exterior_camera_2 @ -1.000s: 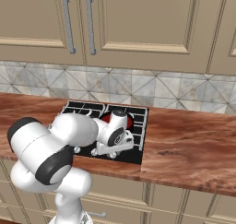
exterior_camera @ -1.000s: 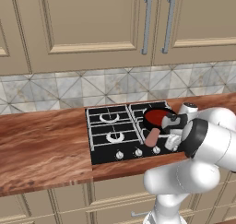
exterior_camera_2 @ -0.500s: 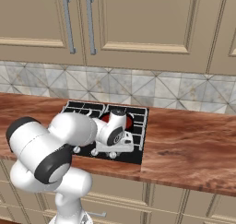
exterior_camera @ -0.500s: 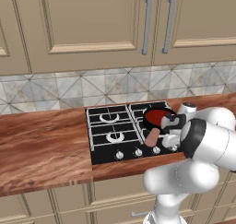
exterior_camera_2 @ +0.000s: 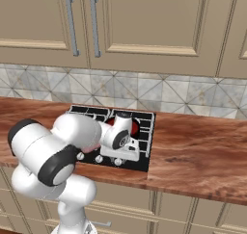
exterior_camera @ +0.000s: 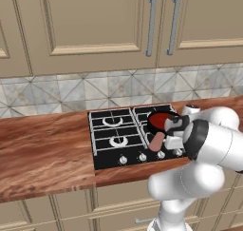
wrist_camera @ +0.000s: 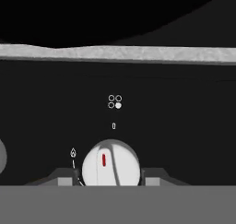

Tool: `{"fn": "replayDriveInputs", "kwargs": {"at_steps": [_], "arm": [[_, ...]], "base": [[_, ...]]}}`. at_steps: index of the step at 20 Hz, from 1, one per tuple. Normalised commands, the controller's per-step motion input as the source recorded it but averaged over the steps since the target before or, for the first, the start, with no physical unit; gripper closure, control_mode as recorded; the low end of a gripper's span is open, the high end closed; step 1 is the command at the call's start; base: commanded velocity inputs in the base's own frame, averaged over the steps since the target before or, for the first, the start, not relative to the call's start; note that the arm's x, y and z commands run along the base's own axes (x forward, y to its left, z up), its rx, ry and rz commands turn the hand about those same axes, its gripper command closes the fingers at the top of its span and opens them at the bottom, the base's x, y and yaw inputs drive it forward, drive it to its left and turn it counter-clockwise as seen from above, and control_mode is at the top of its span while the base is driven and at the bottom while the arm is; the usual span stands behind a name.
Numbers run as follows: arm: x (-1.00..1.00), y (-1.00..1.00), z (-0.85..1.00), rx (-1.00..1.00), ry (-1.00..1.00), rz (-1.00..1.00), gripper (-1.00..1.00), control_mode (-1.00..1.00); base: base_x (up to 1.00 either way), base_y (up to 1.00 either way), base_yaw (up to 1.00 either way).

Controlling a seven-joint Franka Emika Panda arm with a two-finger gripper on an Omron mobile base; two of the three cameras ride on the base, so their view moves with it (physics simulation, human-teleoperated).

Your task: Wait until the marinara sauce is simmered to a deep red color and then turn off the stove.

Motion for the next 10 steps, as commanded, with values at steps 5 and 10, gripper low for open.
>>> {"fn": "replayDriveInputs", "kwargs": {"at_steps": [5, 10], "arm": [[0.0, 0.0, 0.0, 0.0, 0.08, -0.22, 1.0, -1.0], [0.0, 0.0, 0.0, 0.0, 0.06, -0.22, 1.0, -1.0]], "base": [[0.0, 0.0, 0.0], [0.0, 0.0, 0.0]]}}
